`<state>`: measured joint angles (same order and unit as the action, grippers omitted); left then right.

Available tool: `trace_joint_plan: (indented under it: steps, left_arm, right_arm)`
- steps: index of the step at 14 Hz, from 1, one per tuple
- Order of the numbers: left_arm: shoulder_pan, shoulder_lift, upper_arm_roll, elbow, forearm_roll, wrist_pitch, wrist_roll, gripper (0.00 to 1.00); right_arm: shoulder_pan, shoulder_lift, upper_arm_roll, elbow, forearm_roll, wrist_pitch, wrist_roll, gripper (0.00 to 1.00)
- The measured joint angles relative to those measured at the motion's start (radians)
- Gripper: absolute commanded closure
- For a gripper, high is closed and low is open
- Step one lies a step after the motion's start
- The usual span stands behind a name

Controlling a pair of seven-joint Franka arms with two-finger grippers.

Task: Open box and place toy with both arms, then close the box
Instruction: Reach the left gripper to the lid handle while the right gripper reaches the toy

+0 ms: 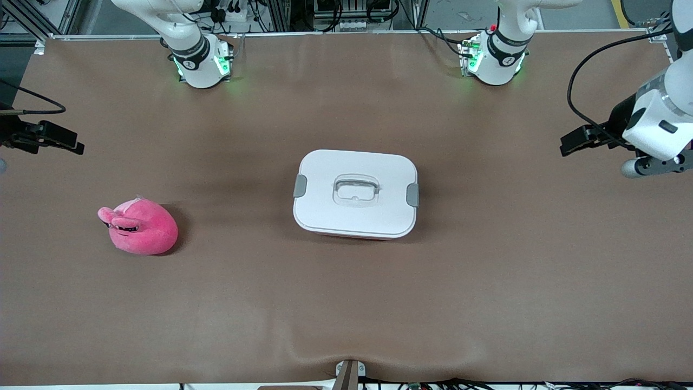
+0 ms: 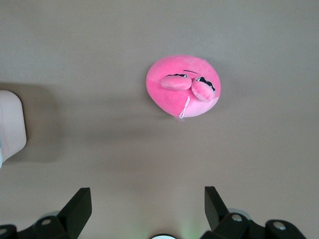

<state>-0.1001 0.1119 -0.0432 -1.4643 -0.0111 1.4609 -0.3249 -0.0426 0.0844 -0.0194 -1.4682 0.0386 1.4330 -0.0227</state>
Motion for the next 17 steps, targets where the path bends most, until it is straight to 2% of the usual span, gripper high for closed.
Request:
trace_joint_plan:
  steps: [2,5,8,11,17]
  left_arm:
    - [-0.017,0.015,-0.004,0.002,-0.001,0.021,-0.068,0.0]
    - [-0.048,0.041,-0.012,0.018,-0.002,0.05,-0.21,0.0]
    - [-0.102,0.057,-0.018,0.024,-0.002,0.082,-0.405,0.0]
    - [-0.172,0.08,-0.02,0.024,-0.029,0.114,-0.623,0.0]
    - [-0.275,0.132,-0.021,0.025,-0.087,0.199,-0.956,0.0]
  right_arm:
    - [0.002,0.003,0.0,-0.001,0.0,-0.016,0.0,0.0]
    - [0.001,0.028,-0.004,-0.002,0.0,-0.154,0.002,0.0]
    - [0.001,0.046,-0.005,-0.004,0.0,-0.185,-0.003,0.0]
    - [0.006,0.056,-0.001,-0.028,0.0,-0.168,-0.049,0.0]
    - [0.03,0.056,0.005,-0.089,0.0,-0.014,-0.263,0.0]
